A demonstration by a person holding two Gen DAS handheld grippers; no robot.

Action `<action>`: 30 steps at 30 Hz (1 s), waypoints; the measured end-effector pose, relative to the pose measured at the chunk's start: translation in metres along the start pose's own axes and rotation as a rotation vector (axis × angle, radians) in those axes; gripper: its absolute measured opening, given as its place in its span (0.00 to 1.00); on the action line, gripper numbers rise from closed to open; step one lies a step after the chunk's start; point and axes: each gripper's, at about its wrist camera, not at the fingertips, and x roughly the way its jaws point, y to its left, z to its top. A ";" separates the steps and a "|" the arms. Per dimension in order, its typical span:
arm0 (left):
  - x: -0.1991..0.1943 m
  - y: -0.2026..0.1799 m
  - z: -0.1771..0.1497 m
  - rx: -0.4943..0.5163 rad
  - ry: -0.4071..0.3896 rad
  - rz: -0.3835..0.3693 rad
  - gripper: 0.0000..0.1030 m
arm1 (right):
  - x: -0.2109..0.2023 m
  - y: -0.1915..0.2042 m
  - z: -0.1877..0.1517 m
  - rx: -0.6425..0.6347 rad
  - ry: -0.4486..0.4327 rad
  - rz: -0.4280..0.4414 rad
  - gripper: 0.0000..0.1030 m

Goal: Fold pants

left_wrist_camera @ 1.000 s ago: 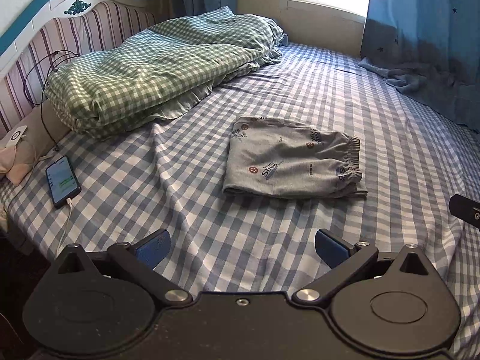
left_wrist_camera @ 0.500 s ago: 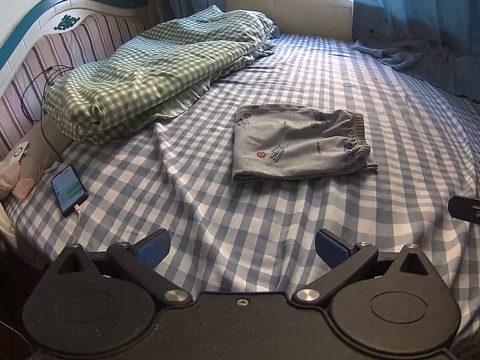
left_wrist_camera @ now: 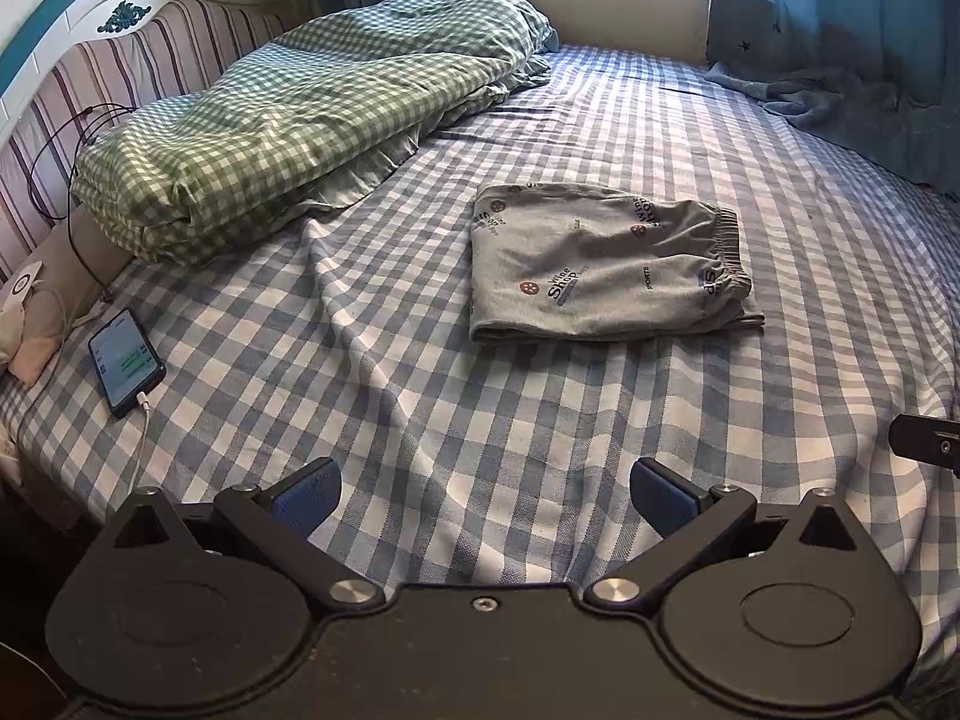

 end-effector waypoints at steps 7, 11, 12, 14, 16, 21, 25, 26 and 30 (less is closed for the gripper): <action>0.003 -0.002 0.002 0.013 -0.006 -0.002 0.99 | 0.002 0.000 0.002 -0.003 0.009 -0.005 1.00; 0.004 -0.006 0.003 0.022 -0.005 0.000 0.99 | 0.003 -0.002 0.002 -0.003 0.011 -0.004 1.00; 0.005 -0.006 0.003 0.023 -0.006 0.001 0.99 | 0.004 -0.002 0.003 -0.003 0.011 -0.004 1.00; 0.004 -0.007 0.002 0.020 -0.005 0.001 0.99 | 0.004 -0.002 0.003 -0.002 0.013 -0.004 1.00; 0.004 -0.007 0.003 0.021 -0.003 0.001 0.99 | 0.005 -0.003 0.003 0.000 0.015 -0.003 1.00; 0.006 -0.007 0.004 0.023 -0.002 -0.001 0.99 | 0.007 -0.004 0.003 0.002 0.020 -0.005 1.00; 0.006 -0.006 0.004 0.023 -0.001 0.000 0.99 | 0.006 -0.004 0.003 0.000 0.021 -0.006 1.00; 0.006 -0.007 0.004 0.022 -0.001 0.000 0.99 | 0.006 -0.004 0.003 0.000 0.020 -0.005 1.00; 0.006 -0.006 0.004 0.023 0.000 0.000 0.99 | 0.006 -0.004 0.003 0.001 0.021 -0.005 1.00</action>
